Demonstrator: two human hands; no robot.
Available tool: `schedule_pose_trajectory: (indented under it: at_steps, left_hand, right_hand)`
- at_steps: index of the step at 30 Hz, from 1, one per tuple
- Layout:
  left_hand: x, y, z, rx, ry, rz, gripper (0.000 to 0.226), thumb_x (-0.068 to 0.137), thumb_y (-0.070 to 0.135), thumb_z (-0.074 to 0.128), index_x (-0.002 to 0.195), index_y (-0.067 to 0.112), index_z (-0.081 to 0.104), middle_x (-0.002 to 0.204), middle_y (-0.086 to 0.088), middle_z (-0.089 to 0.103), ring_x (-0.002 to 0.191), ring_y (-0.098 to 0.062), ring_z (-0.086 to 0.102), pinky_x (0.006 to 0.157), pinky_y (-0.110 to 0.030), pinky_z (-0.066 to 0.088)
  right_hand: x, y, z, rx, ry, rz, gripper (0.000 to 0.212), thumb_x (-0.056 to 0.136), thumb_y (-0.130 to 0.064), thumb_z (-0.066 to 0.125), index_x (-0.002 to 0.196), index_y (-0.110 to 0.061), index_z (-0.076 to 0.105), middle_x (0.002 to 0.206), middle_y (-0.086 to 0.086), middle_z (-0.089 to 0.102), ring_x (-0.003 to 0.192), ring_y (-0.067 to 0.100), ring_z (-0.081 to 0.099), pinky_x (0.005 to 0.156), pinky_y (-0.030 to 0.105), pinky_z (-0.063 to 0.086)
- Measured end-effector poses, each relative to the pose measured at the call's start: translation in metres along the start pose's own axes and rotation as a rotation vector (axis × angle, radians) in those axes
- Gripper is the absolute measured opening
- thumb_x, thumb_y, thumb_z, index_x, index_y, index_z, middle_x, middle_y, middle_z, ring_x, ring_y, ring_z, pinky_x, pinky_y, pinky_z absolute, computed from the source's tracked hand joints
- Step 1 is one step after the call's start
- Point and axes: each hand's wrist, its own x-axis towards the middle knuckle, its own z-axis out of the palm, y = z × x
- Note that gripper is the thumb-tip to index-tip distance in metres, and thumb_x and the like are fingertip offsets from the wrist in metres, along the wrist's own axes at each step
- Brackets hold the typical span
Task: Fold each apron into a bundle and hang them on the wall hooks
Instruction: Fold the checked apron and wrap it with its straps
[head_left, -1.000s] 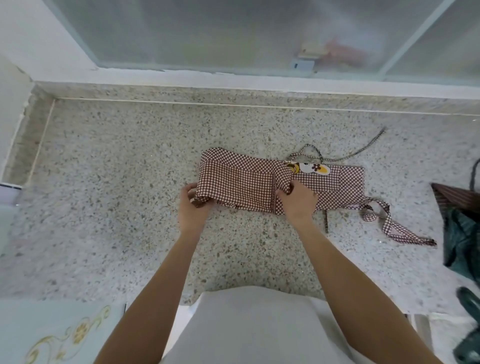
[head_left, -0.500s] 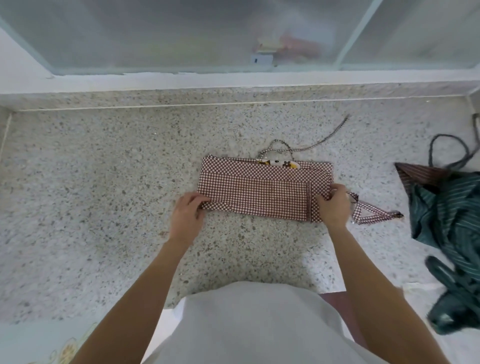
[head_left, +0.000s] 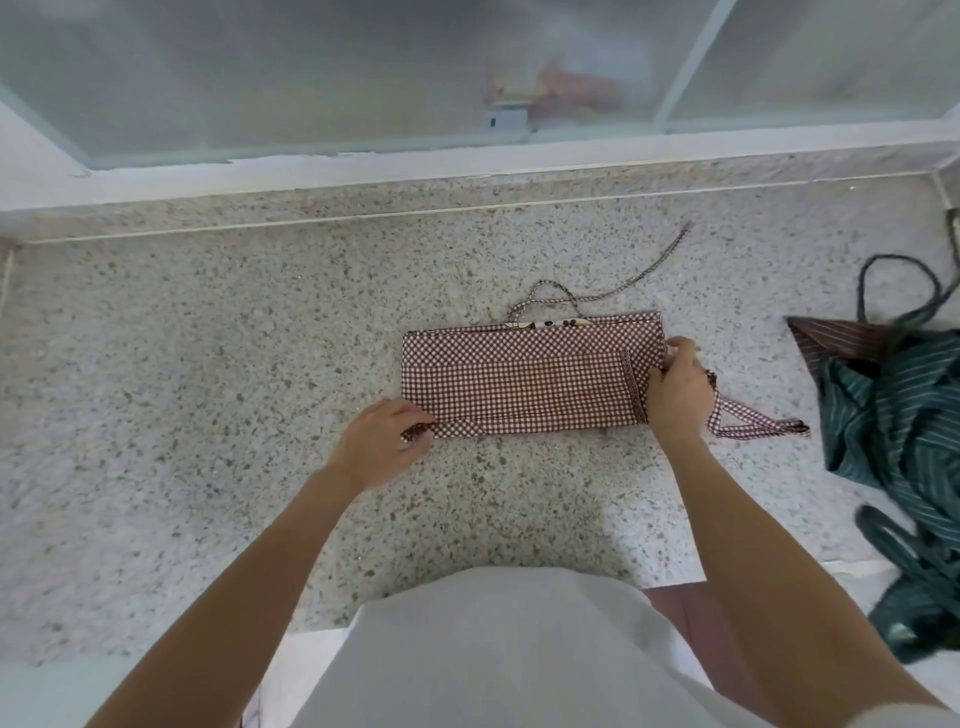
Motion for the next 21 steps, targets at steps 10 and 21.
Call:
schedule_pose_trajectory:
  at_steps: [10,21]
  left_hand:
    - [0.078,-0.019,-0.019,-0.029,0.033,-0.152,0.044,0.089,0.006,0.053,0.131,0.016,0.049,0.135,-0.009,0.048,0.126,-0.028,0.039,0.11,-0.039,0.027]
    - [0.069,-0.011,-0.023,-0.06,0.004,-0.276,0.018,0.084,0.022,0.066,0.1,0.013,0.065,0.094,-0.003,0.066,0.082,-0.017,0.059,0.08,-0.032,0.048]
  right_hand:
    - [0.017,0.003,-0.006,-0.014,0.056,-0.127,0.017,0.093,-0.004,0.046,0.109,-0.001,0.048,0.097,0.019,0.062,0.073,0.034,0.059,0.056,0.03,0.033]
    - [0.006,-0.006,-0.006,-0.09,0.206,-0.388,0.015,0.086,-0.014,0.062,0.1,-0.011,0.067,0.117,0.016,0.058,0.106,0.035,0.05,0.09,0.044,0.042]
